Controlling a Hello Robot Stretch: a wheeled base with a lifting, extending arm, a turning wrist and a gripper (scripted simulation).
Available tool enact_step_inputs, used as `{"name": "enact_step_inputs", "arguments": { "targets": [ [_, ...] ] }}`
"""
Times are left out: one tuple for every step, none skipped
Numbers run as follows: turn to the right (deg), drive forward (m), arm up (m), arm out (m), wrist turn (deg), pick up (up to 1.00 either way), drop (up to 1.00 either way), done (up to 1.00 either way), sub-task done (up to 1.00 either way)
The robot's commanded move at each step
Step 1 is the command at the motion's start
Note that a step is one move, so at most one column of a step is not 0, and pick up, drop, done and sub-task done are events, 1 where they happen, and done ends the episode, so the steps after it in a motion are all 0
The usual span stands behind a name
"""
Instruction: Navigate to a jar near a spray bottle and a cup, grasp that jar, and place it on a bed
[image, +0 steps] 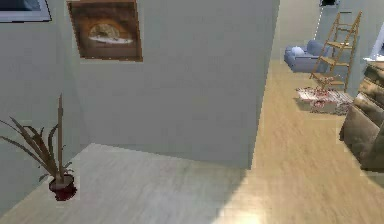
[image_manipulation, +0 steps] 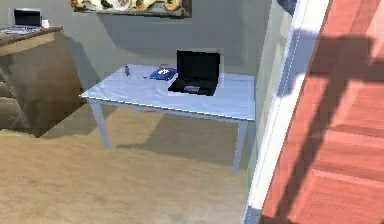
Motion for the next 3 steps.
{"name": "enact_step_inputs", "arguments": {
  "targets": [
    [0.0,0.05,0.0,0.0,0.0,0.0,0.0,0.0,0.0],
    [42.0,0.0,0.0,0.0,0.0,0.0,0.0,0.0,0.0],
    [0.0,1.0,0.0,0.0,0.0,0.0,0.0,0.0,0.0]
  ]
}}
